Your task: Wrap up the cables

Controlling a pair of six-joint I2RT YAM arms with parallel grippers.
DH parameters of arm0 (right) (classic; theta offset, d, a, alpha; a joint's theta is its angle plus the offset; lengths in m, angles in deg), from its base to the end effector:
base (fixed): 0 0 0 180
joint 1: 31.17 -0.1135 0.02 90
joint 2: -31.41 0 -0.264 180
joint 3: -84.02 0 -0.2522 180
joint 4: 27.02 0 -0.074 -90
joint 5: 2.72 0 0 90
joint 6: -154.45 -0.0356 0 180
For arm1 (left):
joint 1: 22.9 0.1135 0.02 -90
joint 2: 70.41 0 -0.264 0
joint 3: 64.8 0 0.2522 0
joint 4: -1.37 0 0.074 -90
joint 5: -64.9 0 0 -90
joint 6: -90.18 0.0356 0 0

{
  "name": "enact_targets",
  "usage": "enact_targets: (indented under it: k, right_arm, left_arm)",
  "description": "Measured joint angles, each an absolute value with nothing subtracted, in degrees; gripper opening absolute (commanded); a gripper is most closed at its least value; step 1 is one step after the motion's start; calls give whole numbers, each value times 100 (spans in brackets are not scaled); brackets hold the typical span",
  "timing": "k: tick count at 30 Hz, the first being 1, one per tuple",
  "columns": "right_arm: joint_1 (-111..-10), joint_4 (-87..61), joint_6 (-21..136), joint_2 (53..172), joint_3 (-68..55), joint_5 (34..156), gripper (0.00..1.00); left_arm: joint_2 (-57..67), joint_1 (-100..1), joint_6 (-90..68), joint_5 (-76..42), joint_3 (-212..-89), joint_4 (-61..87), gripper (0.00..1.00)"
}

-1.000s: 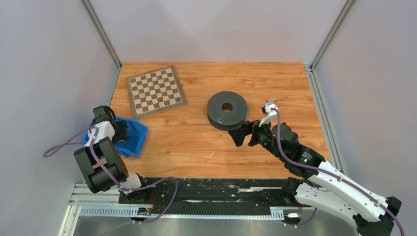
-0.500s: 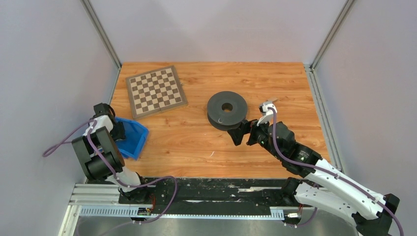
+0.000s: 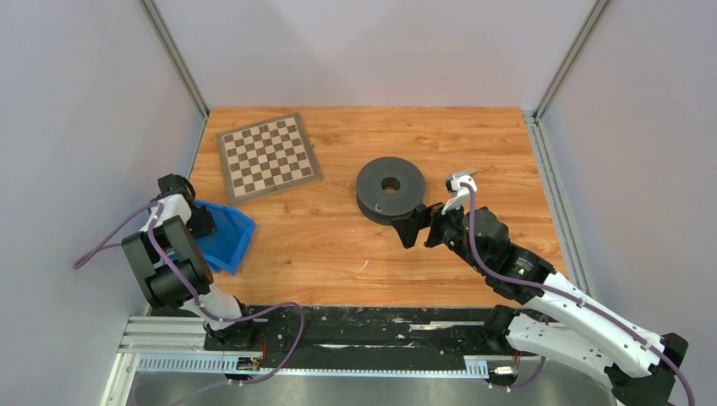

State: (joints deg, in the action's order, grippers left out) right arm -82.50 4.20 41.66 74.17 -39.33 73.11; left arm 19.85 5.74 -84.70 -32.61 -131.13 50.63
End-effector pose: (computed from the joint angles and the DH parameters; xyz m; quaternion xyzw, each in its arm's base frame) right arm 0.1159 0.1309 0.3210 -0.1262 0.7928 0.2751 0.5291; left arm 0.2464 0.1399 0.1706 -0.8309 0.5331 -0.0116 0.1592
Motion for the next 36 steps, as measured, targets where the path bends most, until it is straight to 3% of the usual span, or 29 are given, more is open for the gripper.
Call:
enact_targets:
  k: [14,20,24,36]
  right_arm:
    - [-8250,393,4208,7323,-3882,7285,99]
    - [-8250,376,4210,7183,-3882,7282,99]
    - [-8250,382,4216,7166,-3882,7282,99]
    - [-8250,385,4227,6803,-3885,7258,99]
  left_arm:
    - [479,150,-8671,-2881,-13428,5745,0]
    - [363,8,-9191,-2863,-12726,5656,29]
    - [363,-261,-9646,-3036,-12495,5706,38]
    - [761,-296,-10217,-3353,-12403,5238,49]
